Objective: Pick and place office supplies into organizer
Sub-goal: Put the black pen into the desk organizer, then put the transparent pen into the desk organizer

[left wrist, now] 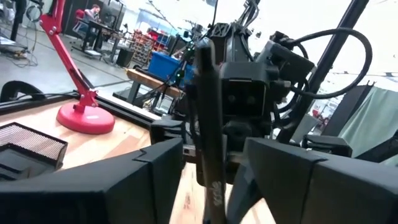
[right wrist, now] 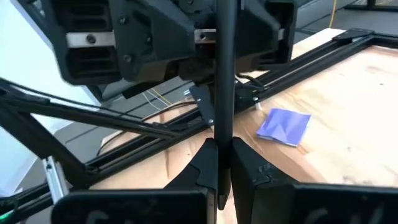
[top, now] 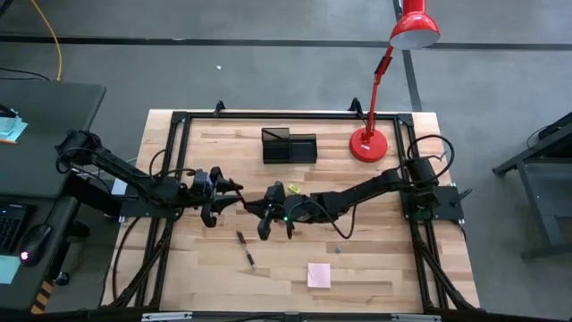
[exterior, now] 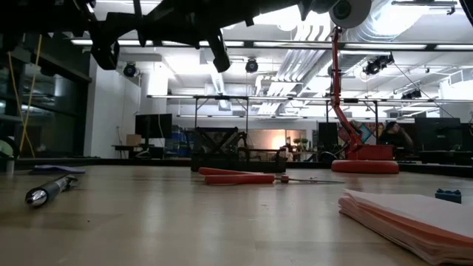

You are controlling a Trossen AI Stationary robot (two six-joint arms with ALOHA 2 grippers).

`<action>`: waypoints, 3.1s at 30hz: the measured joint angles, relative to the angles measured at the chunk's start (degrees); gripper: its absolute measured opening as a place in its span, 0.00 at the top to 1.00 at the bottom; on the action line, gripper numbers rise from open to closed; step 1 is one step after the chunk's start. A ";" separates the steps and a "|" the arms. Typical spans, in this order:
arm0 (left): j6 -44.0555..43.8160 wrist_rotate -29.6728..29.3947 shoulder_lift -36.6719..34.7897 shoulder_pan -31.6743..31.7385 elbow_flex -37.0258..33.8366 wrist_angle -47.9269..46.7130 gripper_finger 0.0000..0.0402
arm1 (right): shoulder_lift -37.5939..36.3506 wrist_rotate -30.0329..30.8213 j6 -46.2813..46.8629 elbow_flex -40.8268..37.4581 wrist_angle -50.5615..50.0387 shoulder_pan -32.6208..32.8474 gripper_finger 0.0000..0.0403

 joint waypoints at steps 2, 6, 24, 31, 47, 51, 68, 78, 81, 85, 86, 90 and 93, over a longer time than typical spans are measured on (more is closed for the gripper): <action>0.14 0.00 0.00 0.00 0.00 0.00 0.63 | 0.00 0.13 0.00 0.02 -0.14 0.03 0.99; 1.11 0.60 0.00 0.00 0.00 -0.19 0.81 | 0.00 0.42 -0.05 0.02 -0.36 0.21 0.99; 3.71 2.14 -0.02 -0.01 0.02 -0.09 0.94 | -0.11 9.27 0.33 0.04 -14.92 8.07 0.72; 5.12 -0.49 -0.02 0.04 0.02 0.92 0.94 | -0.11 26.83 7.99 -0.16 -26.86 15.66 0.56; 13.15 16.76 1.10 30.55 13.79 -15.89 0.94 | 6.00 42.69 28.25 -0.20 -40.52 21.20 0.52; 13.33 24.97 4.85 40.55 15.40 -14.95 0.94 | 10.15 43.71 31.79 -0.20 -40.61 21.32 0.54; 7.37 36.28 37.85 57.88 30.15 -7.67 0.94 | 9.72 57.97 25.64 -0.11 -40.71 25.99 0.64; 9.03 34.90 47.85 57.80 36.16 -9.02 0.94 | 8.39 60.94 23.94 -0.11 -39.97 27.69 0.65; 8.95 32.63 49.90 57.75 36.41 -9.43 0.94 | 8.37 60.89 23.96 -0.11 -39.86 27.71 0.65; 8.71 32.37 51.40 57.75 36.41 -9.99 0.85 | 8.37 60.87 23.96 -0.11 -39.84 27.69 0.65; 8.11 32.57 51.41 57.75 36.40 -10.14 0.82 | 8.37 60.87 23.96 -0.11 -39.81 27.65 0.65; 7.25 34.68 51.41 57.75 36.41 -10.36 0.72 | 8.37 60.89 23.96 -0.11 -39.84 27.67 0.64; 5.72 36.26 51.41 57.72 36.41 -10.41 0.67 | 8.37 60.85 23.97 -0.11 -39.84 27.67 0.64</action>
